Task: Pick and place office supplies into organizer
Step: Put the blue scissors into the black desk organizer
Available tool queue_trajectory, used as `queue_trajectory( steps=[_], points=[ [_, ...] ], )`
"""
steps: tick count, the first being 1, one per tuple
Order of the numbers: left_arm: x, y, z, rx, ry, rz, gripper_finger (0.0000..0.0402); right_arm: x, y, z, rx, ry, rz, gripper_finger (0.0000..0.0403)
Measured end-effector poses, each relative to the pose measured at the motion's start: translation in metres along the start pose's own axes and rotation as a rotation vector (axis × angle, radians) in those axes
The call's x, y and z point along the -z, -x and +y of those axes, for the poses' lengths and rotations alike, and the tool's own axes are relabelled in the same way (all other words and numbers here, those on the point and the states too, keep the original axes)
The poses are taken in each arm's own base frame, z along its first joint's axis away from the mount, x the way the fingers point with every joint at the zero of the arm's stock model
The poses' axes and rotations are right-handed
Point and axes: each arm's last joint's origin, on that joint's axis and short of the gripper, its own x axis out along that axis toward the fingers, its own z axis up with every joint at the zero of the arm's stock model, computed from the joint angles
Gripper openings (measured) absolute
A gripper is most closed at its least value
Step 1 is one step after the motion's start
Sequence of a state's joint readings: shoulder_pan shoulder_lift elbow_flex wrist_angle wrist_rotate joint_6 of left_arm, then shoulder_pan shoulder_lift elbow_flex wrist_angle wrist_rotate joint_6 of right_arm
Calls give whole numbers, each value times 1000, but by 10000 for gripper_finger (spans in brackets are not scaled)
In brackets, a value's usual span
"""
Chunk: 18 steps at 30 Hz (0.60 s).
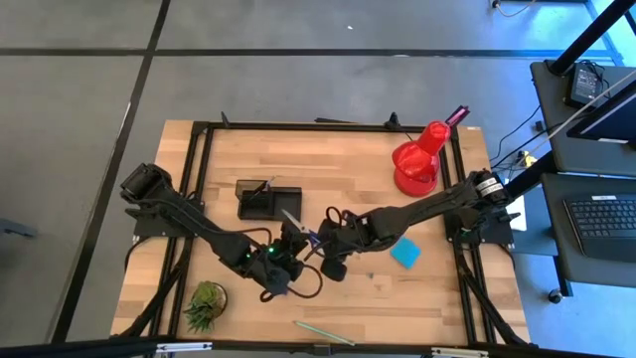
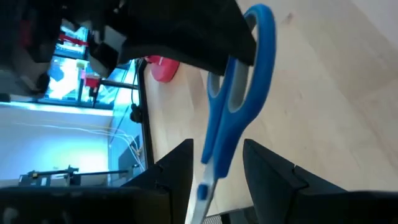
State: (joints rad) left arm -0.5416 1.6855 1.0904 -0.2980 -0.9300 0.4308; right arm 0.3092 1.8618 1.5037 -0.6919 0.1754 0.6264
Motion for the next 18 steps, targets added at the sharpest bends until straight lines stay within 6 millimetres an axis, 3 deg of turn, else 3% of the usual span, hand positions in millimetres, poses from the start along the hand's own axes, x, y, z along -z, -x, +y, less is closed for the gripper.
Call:
queue_trajectory(
  steps=[18],
  points=[
    [1,-4,2,-3,18,11,124,-5,1,4,-33,30,-45,80]
  ],
)
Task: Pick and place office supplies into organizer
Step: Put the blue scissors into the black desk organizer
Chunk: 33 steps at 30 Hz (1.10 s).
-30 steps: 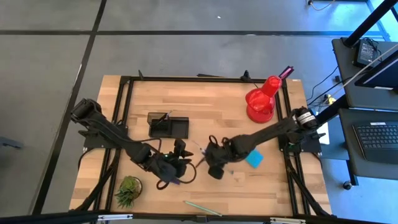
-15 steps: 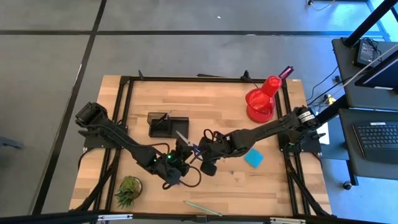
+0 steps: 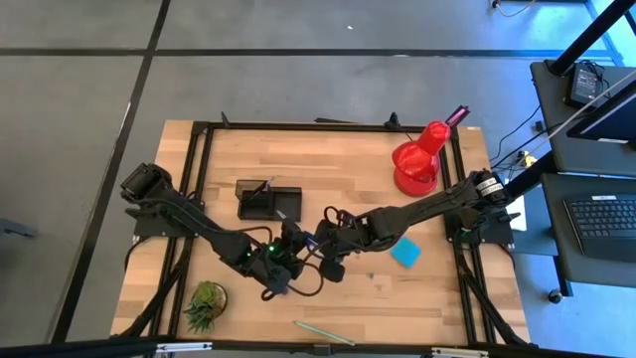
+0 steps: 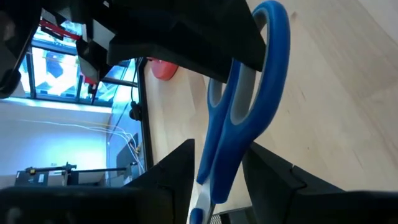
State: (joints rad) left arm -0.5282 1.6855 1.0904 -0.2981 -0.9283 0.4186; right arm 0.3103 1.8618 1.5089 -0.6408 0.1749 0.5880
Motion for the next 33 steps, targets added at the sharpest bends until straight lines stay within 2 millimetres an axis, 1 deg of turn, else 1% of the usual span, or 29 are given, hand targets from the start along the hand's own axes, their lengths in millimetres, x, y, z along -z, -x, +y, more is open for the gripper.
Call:
queue_trajectory(
  steps=[10,15,19,27,30,33],
  points=[
    [1,0,-1,16,-42,-1,53,0,0,0,-5,39,0,80],
    [2,0,-2,28,-50,4,40,0,1,2,-28,75,3,91],
    [1,0,-2,36,-41,-4,40,0,1,3,-51,100,12,122],
    [0,2,-4,73,-33,-26,37,2,1,4,-53,128,30,220],
    [-1,4,-6,88,-9,-36,37,3,9,3,-56,130,38,245],
    [-1,5,-5,126,36,-48,36,0,27,3,-80,135,10,257]
  ],
)
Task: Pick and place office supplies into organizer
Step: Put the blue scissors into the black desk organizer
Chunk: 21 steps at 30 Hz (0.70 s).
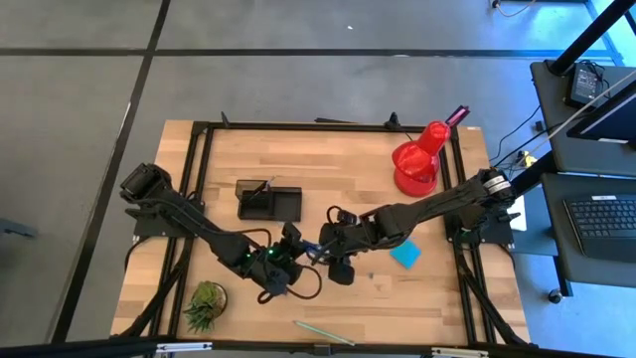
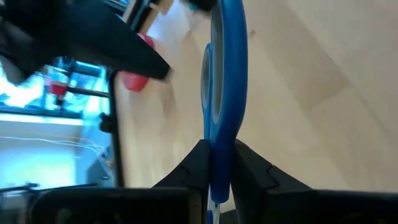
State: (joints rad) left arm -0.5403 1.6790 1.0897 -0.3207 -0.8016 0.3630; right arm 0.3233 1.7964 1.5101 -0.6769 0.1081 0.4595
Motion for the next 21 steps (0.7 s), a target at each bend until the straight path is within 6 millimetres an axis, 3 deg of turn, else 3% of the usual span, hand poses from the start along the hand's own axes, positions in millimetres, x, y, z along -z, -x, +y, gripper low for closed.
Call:
queue_trajectory(
  steps=[6,11,16,21],
  points=[
    [-1,13,15,49,150,-59,36,3,46,-2,96,12,-78,260],
    [5,32,45,79,269,-125,36,15,73,10,224,47,-154,260],
    [32,51,72,99,367,-218,36,37,76,28,323,119,-194,260],
    [69,67,100,78,504,-377,36,64,64,26,372,87,-182,260]
  ],
)
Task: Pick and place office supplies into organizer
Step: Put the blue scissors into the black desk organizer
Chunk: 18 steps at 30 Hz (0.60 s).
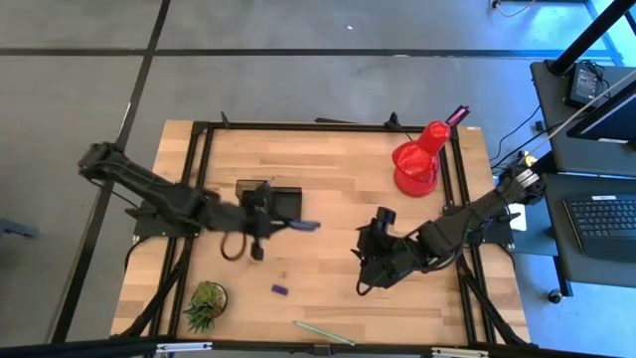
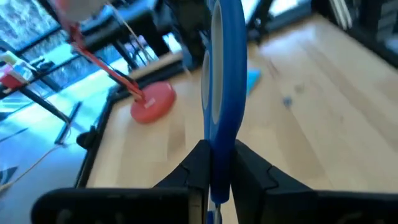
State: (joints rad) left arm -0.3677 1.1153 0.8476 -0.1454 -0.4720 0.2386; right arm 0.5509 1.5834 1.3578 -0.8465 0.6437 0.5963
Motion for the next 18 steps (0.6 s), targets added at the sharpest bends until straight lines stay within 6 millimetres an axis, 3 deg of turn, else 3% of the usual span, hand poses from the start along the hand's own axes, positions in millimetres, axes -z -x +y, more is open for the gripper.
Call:
queue_trajectory(
  steps=[6,12,18],
  points=[
    [27,28,36,-80,146,-125,36,29,-21,-1,1,-55,-4,260],
    [59,42,52,-147,251,-161,36,50,-31,-7,-39,-110,-61,260],
    [82,47,63,-218,312,-158,36,56,-30,-12,-72,-151,-109,260]
  ],
)
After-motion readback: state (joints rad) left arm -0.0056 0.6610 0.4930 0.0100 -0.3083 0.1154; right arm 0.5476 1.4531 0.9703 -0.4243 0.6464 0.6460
